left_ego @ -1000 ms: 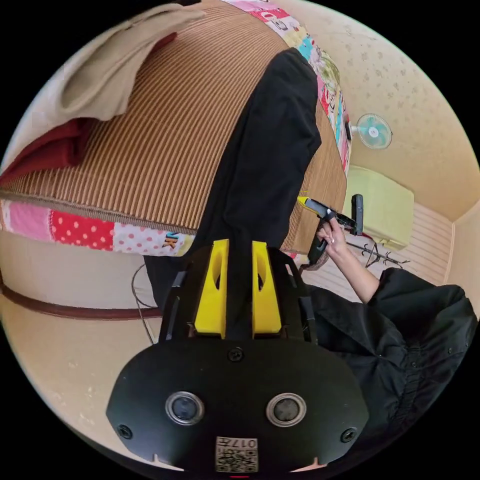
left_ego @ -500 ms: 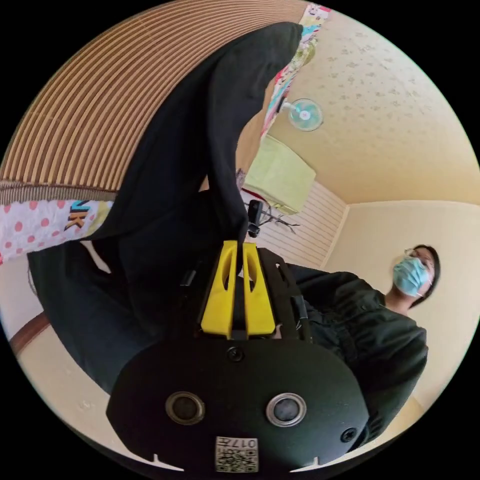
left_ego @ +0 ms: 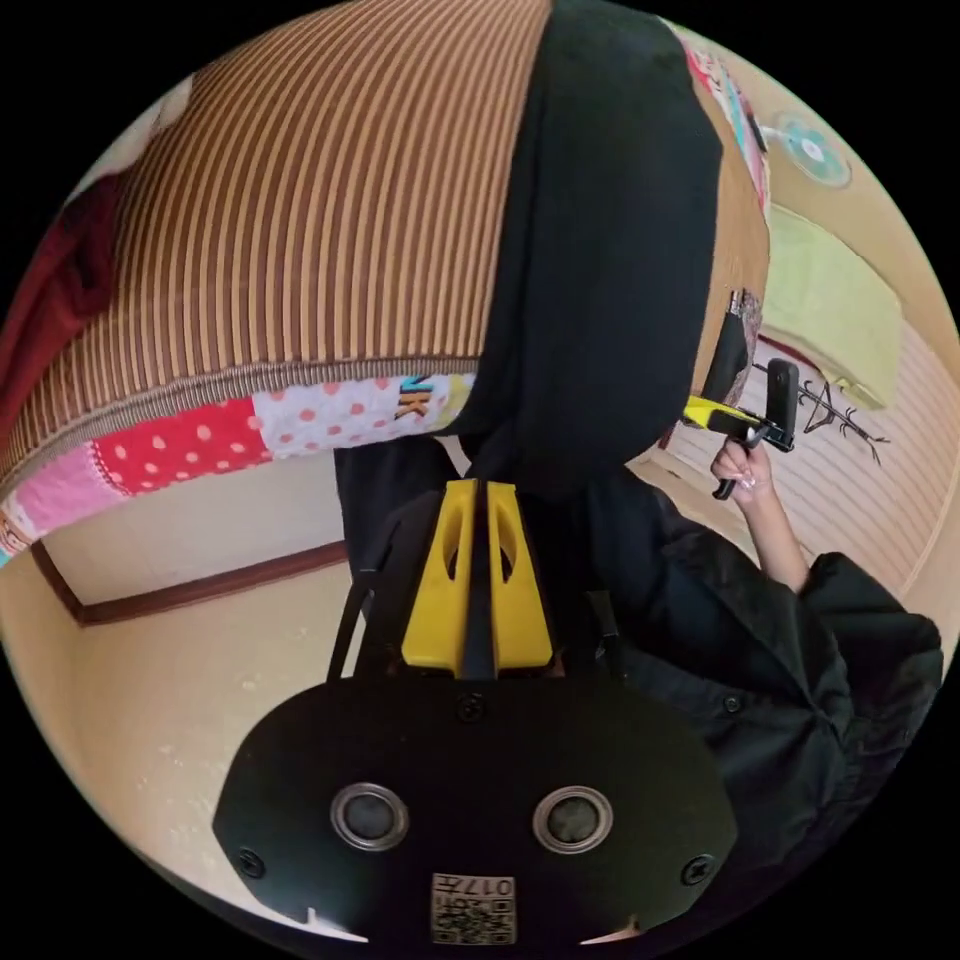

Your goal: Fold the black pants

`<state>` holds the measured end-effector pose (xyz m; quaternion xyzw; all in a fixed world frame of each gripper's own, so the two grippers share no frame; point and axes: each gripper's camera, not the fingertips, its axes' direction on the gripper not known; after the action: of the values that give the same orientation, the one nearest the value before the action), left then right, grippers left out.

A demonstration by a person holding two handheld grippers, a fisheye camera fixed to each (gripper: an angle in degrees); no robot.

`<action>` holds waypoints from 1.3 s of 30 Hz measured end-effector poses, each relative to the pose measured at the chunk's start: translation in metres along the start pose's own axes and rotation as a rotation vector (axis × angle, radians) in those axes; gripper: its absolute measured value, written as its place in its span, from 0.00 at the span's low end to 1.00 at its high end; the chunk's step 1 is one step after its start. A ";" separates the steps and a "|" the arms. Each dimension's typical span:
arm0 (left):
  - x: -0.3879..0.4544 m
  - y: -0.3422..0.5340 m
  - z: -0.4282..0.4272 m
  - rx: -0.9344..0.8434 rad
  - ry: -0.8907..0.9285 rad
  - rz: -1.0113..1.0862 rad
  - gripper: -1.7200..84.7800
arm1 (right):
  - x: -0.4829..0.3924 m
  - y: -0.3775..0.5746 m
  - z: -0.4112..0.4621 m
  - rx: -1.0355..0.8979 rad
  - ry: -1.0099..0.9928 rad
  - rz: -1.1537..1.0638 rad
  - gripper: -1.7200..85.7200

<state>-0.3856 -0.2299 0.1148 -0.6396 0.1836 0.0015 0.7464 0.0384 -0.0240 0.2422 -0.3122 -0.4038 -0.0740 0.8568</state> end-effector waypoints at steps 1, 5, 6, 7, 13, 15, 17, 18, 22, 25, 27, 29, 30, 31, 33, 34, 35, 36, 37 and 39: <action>0.009 -0.003 -0.012 0.077 0.020 0.034 0.07 | 0.004 -0.001 -0.003 0.015 -0.001 0.009 0.15; 0.014 -0.031 -0.036 0.215 0.112 0.031 0.10 | 0.037 -0.009 -0.028 0.180 -0.123 0.060 0.16; 0.011 -0.045 -0.036 0.204 0.129 0.010 0.10 | 0.044 -0.013 -0.031 0.211 -0.156 0.064 0.16; 0.010 -0.058 -0.031 0.167 0.133 0.001 0.11 | 0.048 -0.014 -0.031 0.216 -0.171 0.069 0.16; 0.031 -0.073 0.033 -0.244 0.076 0.122 0.09 | 0.037 -0.015 0.024 0.007 -0.237 -0.051 0.11; 0.039 -0.062 0.038 -0.272 0.037 0.159 0.03 | 0.019 -0.003 0.041 -0.027 -0.203 -0.094 0.06; 0.047 -0.048 0.031 -0.254 0.057 0.226 0.02 | 0.007 0.009 0.030 0.056 -0.259 -0.116 0.05; 0.051 -0.038 0.019 -0.214 0.166 0.296 0.01 | -0.002 0.017 0.019 0.115 -0.351 -0.141 0.05; 0.040 -0.019 -0.024 -0.070 0.410 0.288 0.01 | -0.026 0.032 0.001 0.149 -0.374 -0.200 0.05; 0.023 -0.023 -0.030 -0.049 0.193 0.139 0.02 | -0.005 0.018 0.028 -0.044 -0.016 0.055 0.06; 0.017 -0.031 -0.027 -0.059 0.124 0.072 0.05 | 0.006 0.007 0.058 -0.263 0.130 0.101 0.11; 0.021 -0.040 -0.024 -0.045 0.119 0.068 0.09 | 0.006 0.003 0.062 -0.271 0.202 0.120 0.14; 0.027 -0.048 -0.022 -0.036 0.120 0.065 0.10 | 0.006 0.001 0.060 -0.250 0.239 0.135 0.14; 0.035 -0.056 -0.019 -0.026 0.123 0.068 0.11 | 0.007 0.000 0.058 -0.234 0.256 0.148 0.14; 0.048 -0.067 -0.011 -0.024 0.101 0.065 0.12 | 0.010 -0.002 0.045 -0.123 0.270 0.208 0.15; 0.056 -0.073 -0.002 -0.041 0.065 0.064 0.12 | 0.010 -0.002 0.041 -0.089 0.257 0.218 0.15; 0.060 -0.076 0.003 -0.055 0.042 0.061 0.12 | 0.012 -0.003 0.034 -0.019 0.217 0.226 0.15; 0.066 -0.079 0.009 -0.065 -0.011 0.047 0.11 | 0.013 -0.005 0.030 0.047 0.193 0.225 0.16; 0.073 -0.080 0.012 -0.066 -0.049 0.046 0.11 | 0.014 -0.005 0.029 0.074 0.193 0.220 0.16; 0.082 -0.080 0.013 -0.072 -0.096 0.065 0.10 | 0.018 -0.010 0.037 0.125 0.200 0.184 0.16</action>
<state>-0.2865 -0.2509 0.1704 -0.6590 0.1680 0.0630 0.7304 0.0228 -0.0075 0.2777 -0.2850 -0.2900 -0.0004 0.9136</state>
